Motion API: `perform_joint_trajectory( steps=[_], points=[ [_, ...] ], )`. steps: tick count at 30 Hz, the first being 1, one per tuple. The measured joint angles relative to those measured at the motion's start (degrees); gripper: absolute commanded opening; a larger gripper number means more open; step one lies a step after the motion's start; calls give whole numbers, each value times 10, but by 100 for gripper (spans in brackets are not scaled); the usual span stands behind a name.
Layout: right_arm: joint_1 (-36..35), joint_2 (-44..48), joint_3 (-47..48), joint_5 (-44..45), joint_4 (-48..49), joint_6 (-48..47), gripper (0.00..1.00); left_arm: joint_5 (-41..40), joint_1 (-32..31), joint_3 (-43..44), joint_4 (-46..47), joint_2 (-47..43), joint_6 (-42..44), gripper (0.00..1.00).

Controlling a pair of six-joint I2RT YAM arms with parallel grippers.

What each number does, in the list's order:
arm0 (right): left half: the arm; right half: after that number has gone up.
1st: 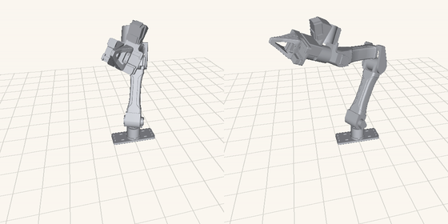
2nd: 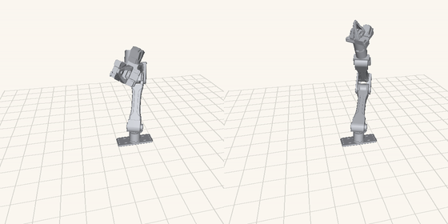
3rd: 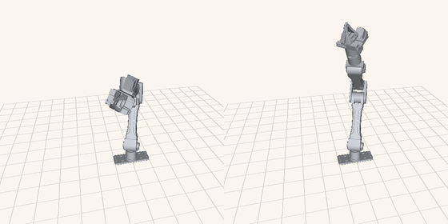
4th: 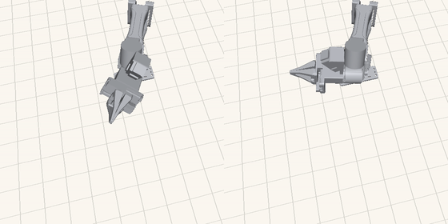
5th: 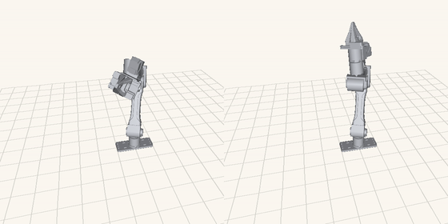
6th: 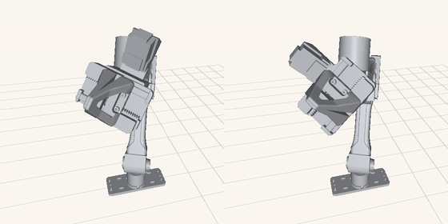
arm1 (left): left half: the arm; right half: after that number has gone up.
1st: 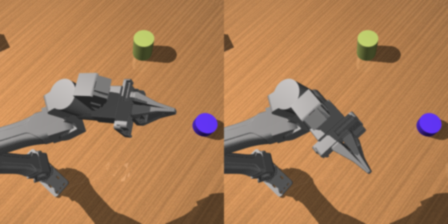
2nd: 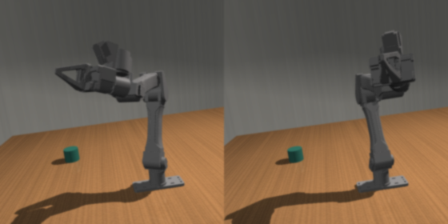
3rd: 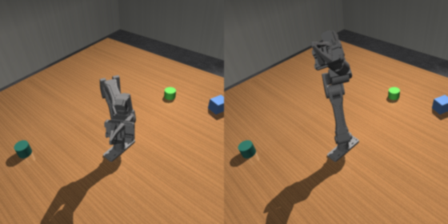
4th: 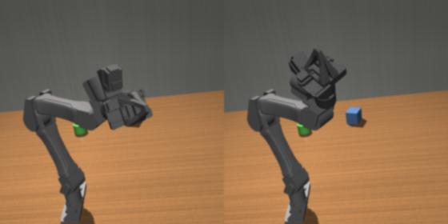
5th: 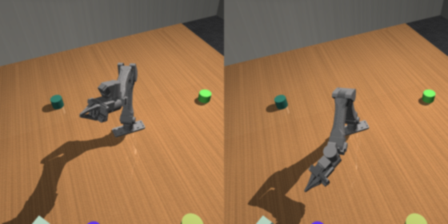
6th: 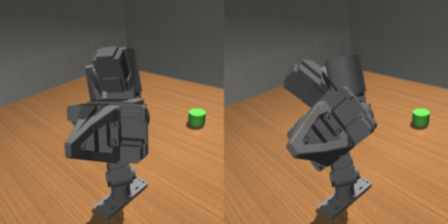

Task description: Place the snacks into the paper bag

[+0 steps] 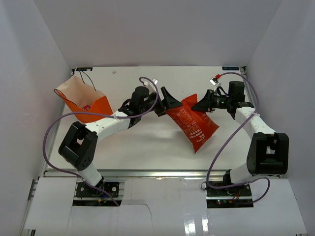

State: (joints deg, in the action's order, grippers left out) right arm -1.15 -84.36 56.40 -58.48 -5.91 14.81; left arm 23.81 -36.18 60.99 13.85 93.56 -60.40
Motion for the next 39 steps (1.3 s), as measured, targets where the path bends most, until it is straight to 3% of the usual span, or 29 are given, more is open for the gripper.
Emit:
perform_joint_trajectory(
  steps=[1,8,12,19,31,33,39],
  points=[
    [-5,0,0,-3,6,5,8,1,-3,6,5,7,1,85],
    [-8,0,0,-10,44,31,8,5,-2,8,15,16,11,61],
    [-8,-5,0,-17,56,41,8,9,0,8,14,16,21,61],
    [-10,-12,1,-22,60,43,8,37,1,14,0,20,45,69],
    [-19,-13,2,-14,57,38,8,37,-11,99,-172,38,177,64],
    [-21,-14,3,-15,56,37,8,37,-12,105,-186,38,193,61],
    [-28,-24,10,-21,54,30,18,51,-12,111,-210,38,225,32]
  ],
)
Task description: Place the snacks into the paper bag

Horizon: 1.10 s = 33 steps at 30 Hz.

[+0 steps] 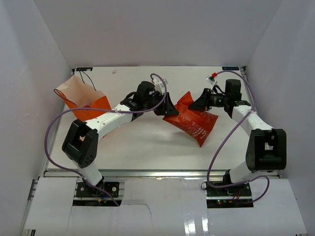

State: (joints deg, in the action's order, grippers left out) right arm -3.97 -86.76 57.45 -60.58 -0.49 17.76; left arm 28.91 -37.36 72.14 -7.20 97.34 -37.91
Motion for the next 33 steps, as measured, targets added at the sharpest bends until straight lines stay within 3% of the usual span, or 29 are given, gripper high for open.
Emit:
perform_joint_trajectory(
  steps=[2,4,7,8,14,20,33],
  points=[
    [-3,-3,0,-5,0,-3,21,6,0,0,-5,0,6,21],
    [-4,-5,0,-10,-2,-7,30,13,0,0,-10,0,13,16],
    [-6,-7,2,-11,-12,-20,49,21,0,0,-23,0,22,0],
    [-6,-7,3,-11,-18,-27,56,23,-1,0,-29,0,26,0],
    [-7,-12,24,-11,-58,-77,72,23,-9,0,-81,-12,52,0],
    [-7,-12,40,-16,-94,-132,78,-20,-11,13,-153,-58,77,0],
    [-2,12,107,5,-127,-167,82,-211,-10,123,-313,-240,80,0]
  ],
)
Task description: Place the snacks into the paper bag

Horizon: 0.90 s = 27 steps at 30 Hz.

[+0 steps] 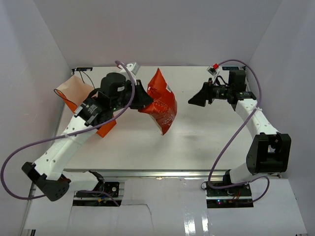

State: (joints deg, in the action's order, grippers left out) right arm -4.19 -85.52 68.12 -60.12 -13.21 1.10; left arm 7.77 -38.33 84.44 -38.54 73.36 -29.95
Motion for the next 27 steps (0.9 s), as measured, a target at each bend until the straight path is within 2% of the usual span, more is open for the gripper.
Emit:
perform_joint_trajectory(
  steps=[6,15,22,27],
  points=[
    [4,2,0,14,-2,-1,82,-124,0,84,-54,-54,-26,0],
    [5,2,-1,29,-2,0,83,-349,0,231,-75,-60,-18,0],
    [5,2,-5,41,-3,-1,82,-476,0,348,-80,-21,42,0],
    [6,2,-5,47,-4,0,83,-545,0,413,-40,8,120,0]
  ],
)
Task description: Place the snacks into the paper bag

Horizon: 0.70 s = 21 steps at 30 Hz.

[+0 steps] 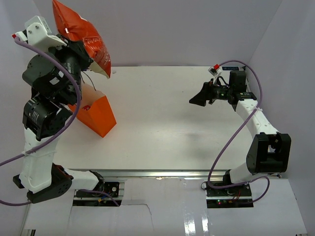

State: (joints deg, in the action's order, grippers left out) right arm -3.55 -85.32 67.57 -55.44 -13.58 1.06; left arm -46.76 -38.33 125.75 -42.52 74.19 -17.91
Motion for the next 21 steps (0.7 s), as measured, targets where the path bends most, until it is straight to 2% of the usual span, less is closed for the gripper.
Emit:
perform_joint_trajectory(
  steps=[4,14,17,21],
  points=[
    [2,0,0,2,0,0,83,-59,0,-1,64,-2,84,0],
    [5,-5,-7,3,0,0,83,-189,0,-126,327,-65,371,0],
    [5,-8,-7,3,0,0,83,-207,0,-149,365,-75,409,0],
    [6,-9,-7,3,0,0,83,-218,0,-196,383,-92,418,0]
  ],
)
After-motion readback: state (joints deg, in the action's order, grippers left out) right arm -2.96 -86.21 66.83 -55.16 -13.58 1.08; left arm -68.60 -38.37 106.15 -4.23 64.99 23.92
